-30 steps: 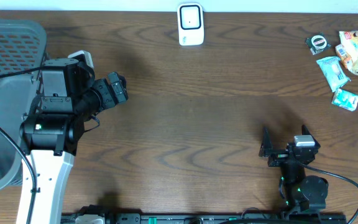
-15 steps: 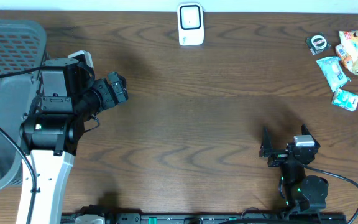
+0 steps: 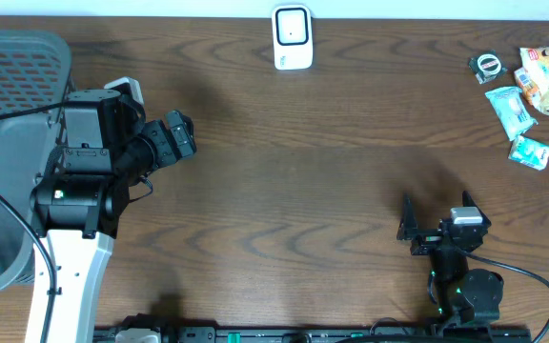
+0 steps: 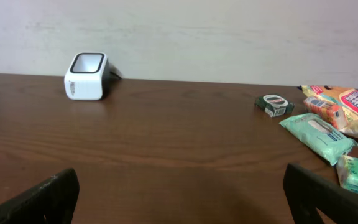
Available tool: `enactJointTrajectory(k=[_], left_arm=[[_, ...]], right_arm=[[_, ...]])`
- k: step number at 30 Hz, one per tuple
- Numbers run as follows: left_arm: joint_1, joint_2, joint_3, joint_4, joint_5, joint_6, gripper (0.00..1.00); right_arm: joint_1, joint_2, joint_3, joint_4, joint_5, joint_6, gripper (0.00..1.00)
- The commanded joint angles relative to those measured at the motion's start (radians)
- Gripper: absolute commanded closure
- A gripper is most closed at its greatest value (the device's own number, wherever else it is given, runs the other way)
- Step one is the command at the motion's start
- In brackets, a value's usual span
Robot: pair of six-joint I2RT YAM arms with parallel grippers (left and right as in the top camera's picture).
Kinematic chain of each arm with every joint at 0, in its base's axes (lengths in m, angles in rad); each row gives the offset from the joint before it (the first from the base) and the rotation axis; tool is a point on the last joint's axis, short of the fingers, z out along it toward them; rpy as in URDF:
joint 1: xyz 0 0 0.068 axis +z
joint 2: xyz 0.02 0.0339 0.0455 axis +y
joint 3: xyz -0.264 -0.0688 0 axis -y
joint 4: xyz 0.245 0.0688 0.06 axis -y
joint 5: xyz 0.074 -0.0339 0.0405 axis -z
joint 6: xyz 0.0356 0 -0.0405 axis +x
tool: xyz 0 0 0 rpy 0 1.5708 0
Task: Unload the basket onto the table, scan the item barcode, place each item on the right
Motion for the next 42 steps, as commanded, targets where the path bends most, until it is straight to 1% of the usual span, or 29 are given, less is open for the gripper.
enactJointTrajectory(k=[1, 4, 7, 9, 11, 13, 15, 18, 21, 24, 29, 36, 38, 42], left_arm=[[0.003, -0.001, 0.015, 0.0, -0.049, 0.022, 0.02], [0.003, -0.001, 0.015, -0.014, -0.062, 0.021, 0.02], [0.004, 0.0, 0.015, -0.08, -0.069, 0.034, 0.02], [0.006, -0.003, 0.0, -0.164, -0.068, 0.055, 0.02], [0.006, -0.013, -0.032, -0.192, -0.064, 0.055, 0.02], [0.005, -0.05, -0.113, -0.154, -0.039, 0.109, 0.02], [0.005, -0.092, -0.188, -0.085, 0.016, 0.204, 0.02], [0.005, -0.185, -0.333, 0.073, 0.126, 0.348, 0.02], [0.005, -0.292, -0.468, 0.197, 0.199, 0.429, 0.02], [0.005, -0.417, -0.584, 0.272, 0.205, 0.436, 0.02], [0.005, -0.626, -0.684, 0.282, 0.192, 0.436, 0.02], [0.005, -0.903, -0.815, 0.301, 0.056, 0.436, 0.02], [0.005, -0.964, -0.868, 0.356, 0.042, 0.436, 0.03], [0.005, -1.039, -0.977, 0.519, 0.042, 0.436, 0.02]], right_arm=[[0.008, -0.006, -0.002, -0.006, -0.003, -0.016, 0.01], [0.008, -0.006, -0.002, -0.006, -0.003, -0.016, 0.01], [0.008, -0.006, -0.002, -0.006, -0.003, -0.016, 0.01], [0.008, -0.006, -0.002, -0.005, -0.003, -0.016, 0.01], [0.008, -0.006, -0.002, -0.005, -0.003, -0.016, 0.01], [0.008, -0.006, -0.002, -0.005, -0.003, -0.016, 0.01], [0.008, -0.006, -0.002, -0.005, -0.003, -0.016, 0.01], [0.008, -0.006, -0.002, -0.005, -0.003, -0.016, 0.01], [0.008, -0.006, -0.002, -0.005, -0.003, -0.016, 0.01], [0.008, -0.006, -0.002, -0.005, -0.003, -0.016, 0.01], [0.008, -0.006, -0.002, -0.005, -0.003, -0.016, 0.01], [0.008, -0.006, -0.002, -0.005, -0.003, -0.016, 0.01], [0.008, -0.006, -0.002, -0.005, -0.003, -0.016, 0.01], [0.008, -0.006, -0.002, -0.005, -0.003, -0.016, 0.01]])
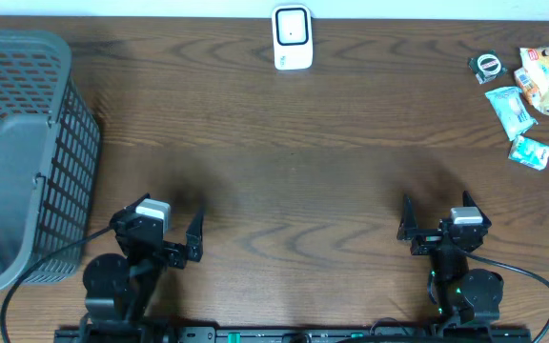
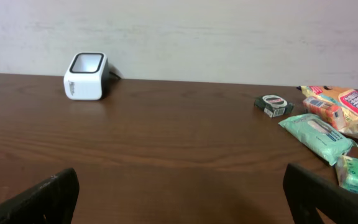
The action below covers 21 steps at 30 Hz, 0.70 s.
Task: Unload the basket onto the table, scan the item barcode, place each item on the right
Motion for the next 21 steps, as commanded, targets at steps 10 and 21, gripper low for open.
enactJointTrajectory(k=[10, 21], left_arm=[[0.004, -0.161, -0.272, 0.343, -0.033, 0.014, 0.02], [0.005, -0.168, -0.289, 0.244, -0.211, -0.124, 0.02]], right_arm=[[0.008, -0.006, -0.002, -0.006, -0.003, -0.015, 0.01], [0.008, -0.006, -0.002, -0.006, -0.003, -0.015, 0.01]])
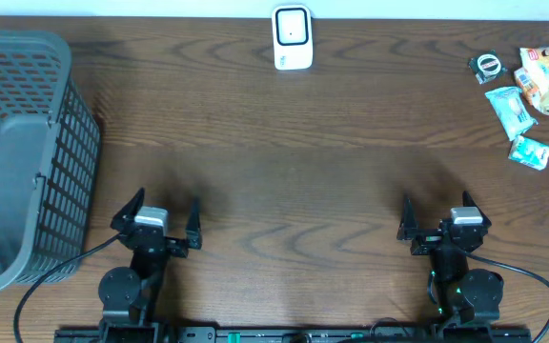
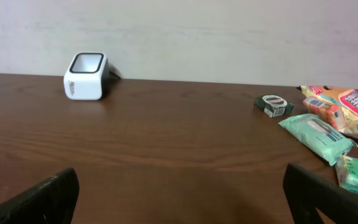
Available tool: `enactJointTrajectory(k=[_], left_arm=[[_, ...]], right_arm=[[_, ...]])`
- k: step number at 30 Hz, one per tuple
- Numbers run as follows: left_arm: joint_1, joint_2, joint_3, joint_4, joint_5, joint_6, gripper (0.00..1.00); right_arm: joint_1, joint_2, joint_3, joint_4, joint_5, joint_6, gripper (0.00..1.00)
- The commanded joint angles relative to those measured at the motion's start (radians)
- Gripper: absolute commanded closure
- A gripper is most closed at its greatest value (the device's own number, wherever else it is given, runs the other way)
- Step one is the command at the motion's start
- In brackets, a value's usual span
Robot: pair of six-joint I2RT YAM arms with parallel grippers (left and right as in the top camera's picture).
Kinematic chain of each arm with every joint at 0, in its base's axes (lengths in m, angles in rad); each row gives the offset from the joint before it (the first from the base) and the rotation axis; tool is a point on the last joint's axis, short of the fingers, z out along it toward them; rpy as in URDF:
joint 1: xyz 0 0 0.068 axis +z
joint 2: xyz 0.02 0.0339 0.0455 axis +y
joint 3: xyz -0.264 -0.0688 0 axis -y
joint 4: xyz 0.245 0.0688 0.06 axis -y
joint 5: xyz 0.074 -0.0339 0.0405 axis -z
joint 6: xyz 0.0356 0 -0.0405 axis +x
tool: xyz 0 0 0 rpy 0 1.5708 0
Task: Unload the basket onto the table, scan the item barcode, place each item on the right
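The white barcode scanner (image 1: 293, 36) stands at the table's far edge, its window facing up; it also shows in the right wrist view (image 2: 86, 76). Packaged items lie at the far right: a small round tape pack (image 1: 487, 65), a pale green wipes pack (image 1: 510, 110), a smaller green packet (image 1: 530, 151) and an orange snack bag. My left gripper (image 1: 160, 211) rests open near the front edge, holding nothing. My right gripper (image 1: 435, 211) is also open and empty at the front right, with bare table between its fingers (image 2: 48, 196).
A grey mesh basket (image 1: 60, 143) takes up the left side of the table, close to the left arm. In the right wrist view the item pile (image 2: 328, 124) lies ahead and to the right, with the wall behind it.
My left gripper has shifted slightly and now points straight ahead, level, with its fingers spread. The right arm, the scanner and the items have not moved.
At first my left arm was stretched out at the far left beside the basket. By the second moment it was back at the front edge, slightly skewed. Now it sits squared and open. My right arm stayed open at the front right throughout.
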Motion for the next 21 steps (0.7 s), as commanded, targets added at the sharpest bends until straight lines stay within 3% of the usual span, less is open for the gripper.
enactJointTrajectory(k=[1, 12, 17, 21], left_arm=[[0.005, -0.01, -0.01, -0.059, -0.128, -0.106, 0.02], [0.015, -0.01, -0.01, -0.065, -0.15, -0.142, 0.02], [0.015, -0.01, -0.01, -0.057, -0.043, -0.001, 0.02], [0.015, -0.01, -0.01, -0.057, -0.047, -0.003, 0.02]], right_arm=[[0.008, -0.006, -0.002, -0.005, -0.003, -0.015, 0.01], [0.008, -0.006, -0.002, -0.005, -0.003, -0.015, 0.01], [0.008, -0.006, -0.002, -0.005, -0.003, -0.015, 0.01], [0.008, -0.006, -0.002, -0.005, -0.003, -0.015, 0.01]])
